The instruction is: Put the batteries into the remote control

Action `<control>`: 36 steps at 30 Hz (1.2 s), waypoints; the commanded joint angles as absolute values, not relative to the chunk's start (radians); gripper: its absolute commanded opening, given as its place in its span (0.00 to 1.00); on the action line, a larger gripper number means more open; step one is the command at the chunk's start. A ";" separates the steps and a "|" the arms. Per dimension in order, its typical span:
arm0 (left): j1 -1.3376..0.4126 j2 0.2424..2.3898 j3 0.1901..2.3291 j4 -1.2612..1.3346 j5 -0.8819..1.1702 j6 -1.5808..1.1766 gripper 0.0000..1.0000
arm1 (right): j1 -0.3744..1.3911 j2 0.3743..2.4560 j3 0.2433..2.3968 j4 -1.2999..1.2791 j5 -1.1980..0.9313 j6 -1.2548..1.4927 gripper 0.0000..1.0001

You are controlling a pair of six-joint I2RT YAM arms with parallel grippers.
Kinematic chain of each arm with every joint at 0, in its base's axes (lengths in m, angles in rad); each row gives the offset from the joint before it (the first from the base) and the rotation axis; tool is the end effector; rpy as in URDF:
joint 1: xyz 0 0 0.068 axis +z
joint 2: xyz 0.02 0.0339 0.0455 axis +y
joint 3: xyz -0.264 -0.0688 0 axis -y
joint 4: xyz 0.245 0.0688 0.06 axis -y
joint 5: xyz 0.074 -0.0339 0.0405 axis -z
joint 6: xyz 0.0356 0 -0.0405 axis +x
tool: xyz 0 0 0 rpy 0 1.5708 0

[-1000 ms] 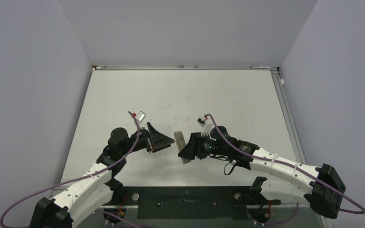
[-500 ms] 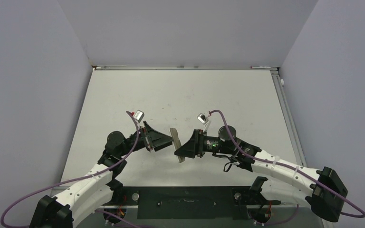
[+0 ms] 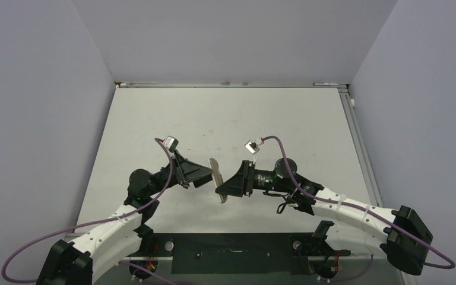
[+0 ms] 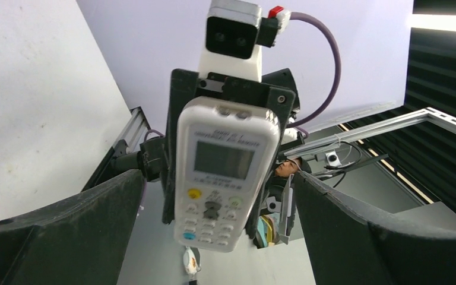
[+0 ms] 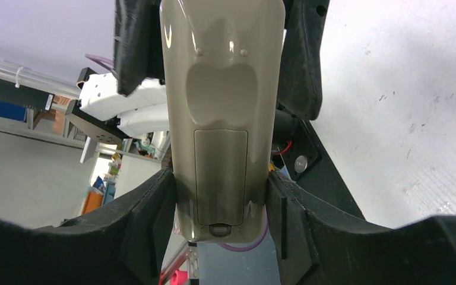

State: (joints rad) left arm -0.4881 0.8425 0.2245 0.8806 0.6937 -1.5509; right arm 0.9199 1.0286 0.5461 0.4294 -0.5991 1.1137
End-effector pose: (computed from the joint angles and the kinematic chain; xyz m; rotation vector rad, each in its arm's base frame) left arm 0.1453 -0.1029 0.2438 -0.1592 1.7473 -2.0637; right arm 0.1245 0.1966 0.2736 -0.3849 2.0234 1.9152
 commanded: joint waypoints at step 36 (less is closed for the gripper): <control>-0.482 0.732 0.253 0.836 0.717 -1.532 0.62 | 1.015 1.020 0.558 0.470 -0.456 1.108 0.20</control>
